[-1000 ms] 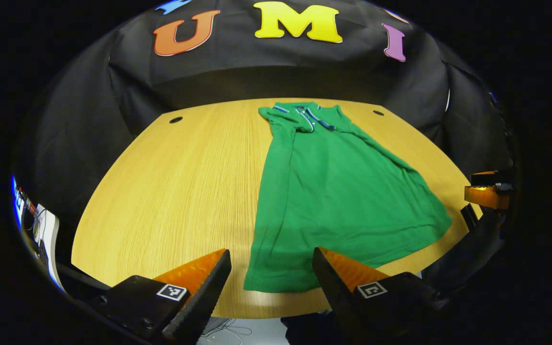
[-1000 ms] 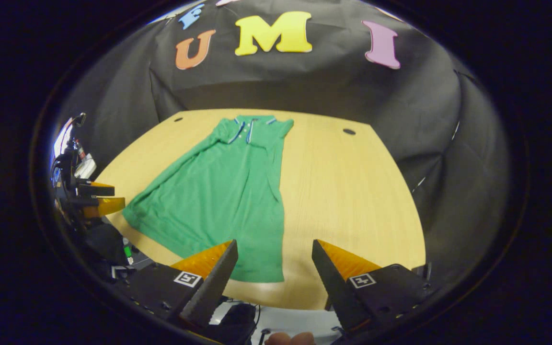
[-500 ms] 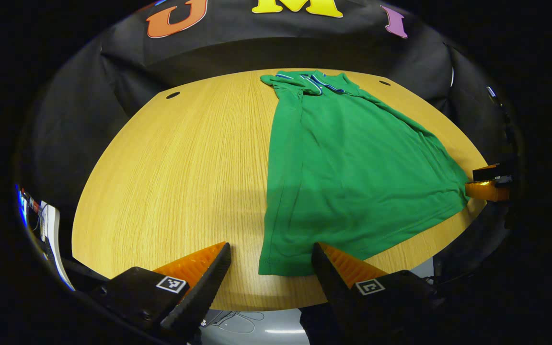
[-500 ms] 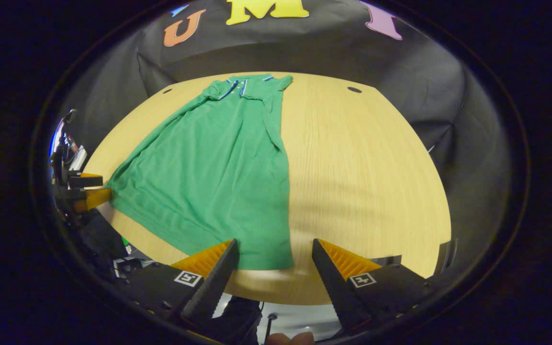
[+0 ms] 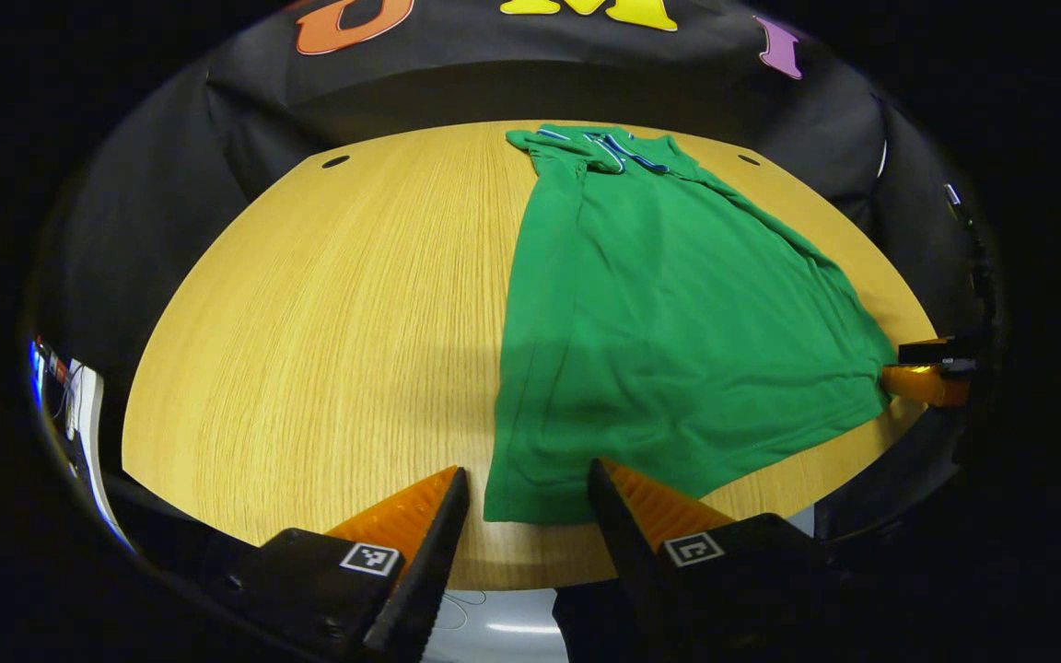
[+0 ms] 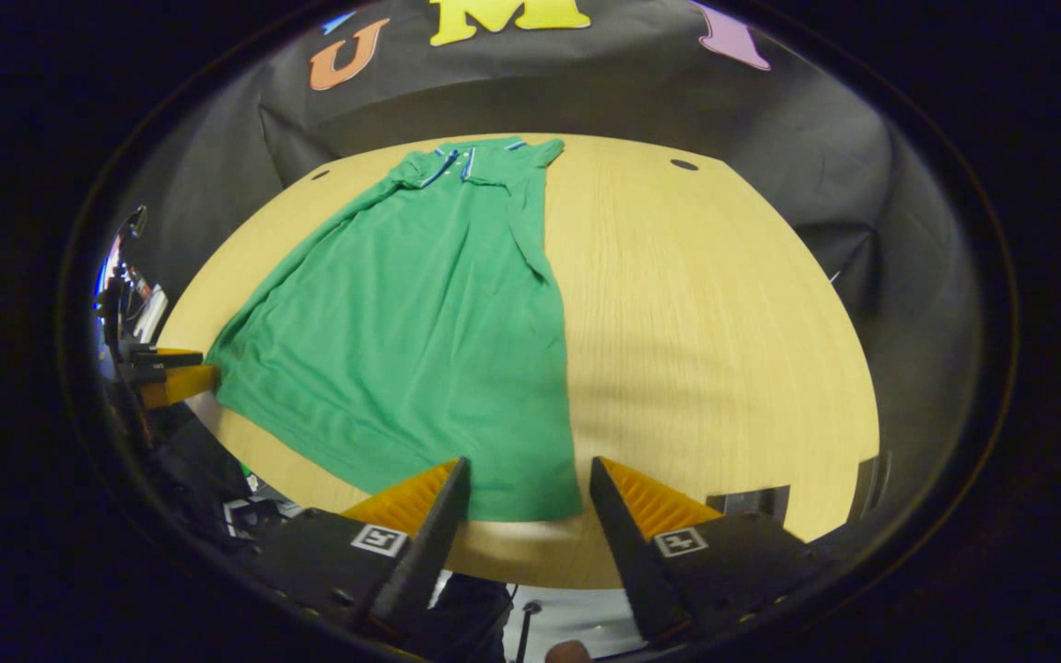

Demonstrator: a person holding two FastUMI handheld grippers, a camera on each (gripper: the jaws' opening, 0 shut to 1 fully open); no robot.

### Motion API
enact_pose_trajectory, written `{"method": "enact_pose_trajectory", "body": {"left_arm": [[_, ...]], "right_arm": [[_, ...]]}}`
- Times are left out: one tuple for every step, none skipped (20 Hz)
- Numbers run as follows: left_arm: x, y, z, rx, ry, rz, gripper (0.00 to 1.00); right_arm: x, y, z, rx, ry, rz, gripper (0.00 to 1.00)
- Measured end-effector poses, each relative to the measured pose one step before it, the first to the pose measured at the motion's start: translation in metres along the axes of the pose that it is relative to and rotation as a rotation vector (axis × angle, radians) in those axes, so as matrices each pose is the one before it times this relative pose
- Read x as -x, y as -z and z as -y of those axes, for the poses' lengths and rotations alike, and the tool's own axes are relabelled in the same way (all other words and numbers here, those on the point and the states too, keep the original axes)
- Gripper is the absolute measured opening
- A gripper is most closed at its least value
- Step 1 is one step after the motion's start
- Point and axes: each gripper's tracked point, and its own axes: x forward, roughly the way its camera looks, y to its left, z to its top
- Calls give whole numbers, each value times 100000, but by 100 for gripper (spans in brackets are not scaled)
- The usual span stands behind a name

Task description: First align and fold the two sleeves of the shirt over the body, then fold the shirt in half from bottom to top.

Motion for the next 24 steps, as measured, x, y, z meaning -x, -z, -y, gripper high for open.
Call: {"method": "enact_pose_trajectory", "body": {"left_arm": [[102, -26, 269, -372, 236, -462, 80], [210, 92, 246, 889, 387, -1614, 75], [77, 22, 180, 1326, 189, -1877, 66], [-62, -68, 444, 645, 602, -1284, 63], [50, -136, 554, -254, 1496, -637, 54], [167, 121, 784, 280, 2597, 170, 48], [94, 17, 165, 449, -545, 374, 30], [-247, 39, 77, -1215, 404, 96, 11], [-119, 52, 156, -156, 437, -612, 8], [325, 460, 81, 1176, 1376, -1029, 7], [471, 36, 366, 1343, 1399, -566, 7], [561, -317, 221, 291, 321, 575, 7], [777, -625, 194, -454, -151, 1598, 7], [613, -813, 252, -135, 150, 1794, 7], [617, -868, 280, 515, 375, 1841, 7], [678, -736, 176, 967, 294, 1868, 6], [580, -796, 170, 1310, -42, 1690, 6], [541, -761, 280, 1337, 556, 1628, 6], [435, -978, 364, 665, 550, 1859, 6], [373, -926, 215, 72, 235, 1892, 6], [309, -1250, 202, -290, 101, 2097, 6], [373, -828, 152, -38, 176, 1494, 6], [293, -1086, 238, 180, 284, 1851, 6], [9, -1527, 350, -280, 746, 1904, 6]], "right_arm": [[133, 82, 21, -435, -207, -274, 73], [-23, -4, 50, -1017, -343, -272, 61], [40, 41, -150, -1610, -822, -92, 47], [-81, -55, -469, -2080, -2284, -286, 34], [28, 0, -102, -2120, -1199, 197, 20], [-22, -10, 64, -1293, -103, -691, 6], [-3, -37, -70, -662, -522, -98, 4], [-52, -27, -156, -707, -460, -211, 4], [19, -89, 13, -362, -859, -532, 0], [159, -123, 7, 318, -775, -308, 0], [351, -331, -36, 91, -756, 783, 0], [454, -652, -18, -103, -885, 1575, 0], [600, -646, 31, -148, -1007, 1732, 0], [663, -874, 77, -166, -887, 2054, 0], [657, -804, 40, -241, -1188, 2243, 0], [588, -860, -4, -144, -1354, 2024, 0], [558, -726, 151, 96, -983, 2040, 0], [481, -866, 155, -36, -898, 1706, 0], [465, -844, 104, -391, -637, 1854, 0], [421, -1005, 237, -361, -223, 1870, 0], [324, -835, 202, -249, -122, 1527, 0], [312, -826, 149, -309, -151, 1097, 0], [263, -906, 0, -489, -272, 1350, 0], [205, -1531, 35, -612, 100, 2206, 2]]}}
